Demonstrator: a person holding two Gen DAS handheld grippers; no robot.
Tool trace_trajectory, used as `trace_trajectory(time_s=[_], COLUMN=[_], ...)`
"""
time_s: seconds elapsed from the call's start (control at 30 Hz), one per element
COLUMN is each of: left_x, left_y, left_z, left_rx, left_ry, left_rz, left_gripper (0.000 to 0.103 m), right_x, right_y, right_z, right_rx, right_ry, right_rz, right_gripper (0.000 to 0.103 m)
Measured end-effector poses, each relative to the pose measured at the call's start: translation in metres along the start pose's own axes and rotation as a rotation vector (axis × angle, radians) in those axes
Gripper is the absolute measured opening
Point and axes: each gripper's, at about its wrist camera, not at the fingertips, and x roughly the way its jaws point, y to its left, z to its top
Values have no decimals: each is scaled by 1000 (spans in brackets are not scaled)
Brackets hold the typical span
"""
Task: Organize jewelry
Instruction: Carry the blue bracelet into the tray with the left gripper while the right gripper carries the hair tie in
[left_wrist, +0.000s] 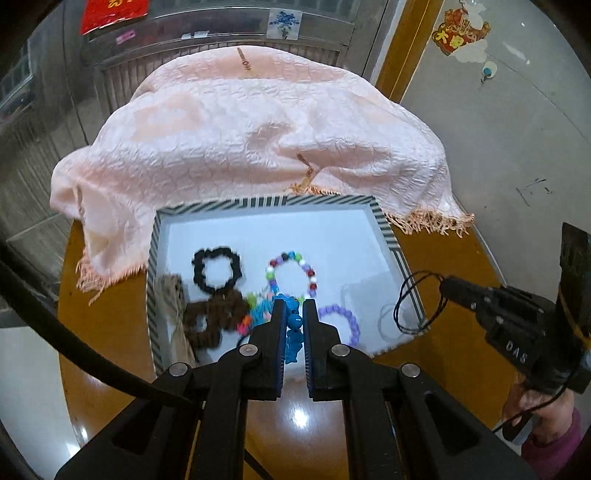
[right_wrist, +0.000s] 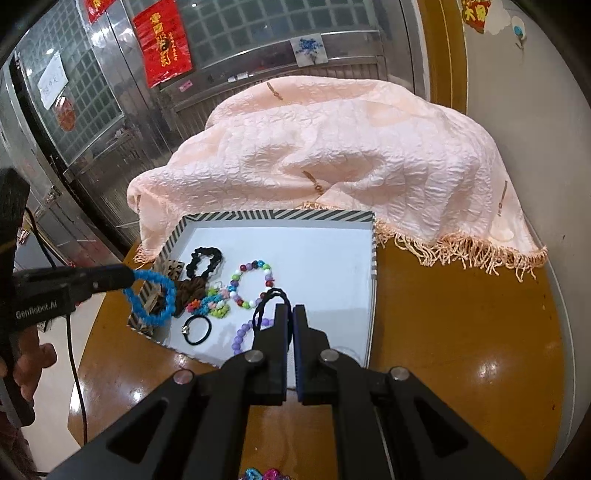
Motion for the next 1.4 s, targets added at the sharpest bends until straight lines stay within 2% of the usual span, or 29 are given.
trace_trajectory(time_s=[0.37,0.77,1.1,1.4], left_x=[49,112,149,167], left_y=[1,15,70,80], left_z=[45,85,81,75], left_rx=[38,10,-120,-160], left_ry=[35,85,146,155], left_rz=[50,25,61,77], left_gripper=[0,0,0,0], right_x=[40,101,151,183], right_y=[-12,-25,-44,-45], right_z=[21,50,61,68], right_rx=[29,63,109,135], right_ry=[38,93,138,134], right_rz=[2,14,-19,-69], right_gripper=[2,2,3,3])
